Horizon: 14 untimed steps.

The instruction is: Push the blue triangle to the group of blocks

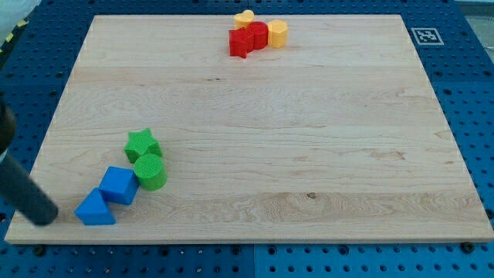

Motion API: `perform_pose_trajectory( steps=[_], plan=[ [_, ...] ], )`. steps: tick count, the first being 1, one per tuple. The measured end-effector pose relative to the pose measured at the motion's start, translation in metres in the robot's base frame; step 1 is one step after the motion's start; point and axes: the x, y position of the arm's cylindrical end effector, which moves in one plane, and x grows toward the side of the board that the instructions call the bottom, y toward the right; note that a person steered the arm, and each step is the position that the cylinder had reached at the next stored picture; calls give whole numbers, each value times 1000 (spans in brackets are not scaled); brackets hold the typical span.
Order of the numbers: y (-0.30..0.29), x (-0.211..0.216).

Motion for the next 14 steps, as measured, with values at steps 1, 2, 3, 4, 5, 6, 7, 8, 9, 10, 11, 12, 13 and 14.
perform_pose_trajectory(
  steps=[1, 2, 3, 4, 5, 6, 7, 8, 9, 10, 11, 12, 13, 14],
  plan=[
    [0, 0],
    [36, -9],
    [104, -18],
    [155, -18],
    [172, -18],
    [199, -18],
    [237, -18],
    [264, -24],
    [265, -33],
    [265, -51],
    [265, -77],
    [265, -114],
    [265, -158],
    [265, -208]
  ],
)
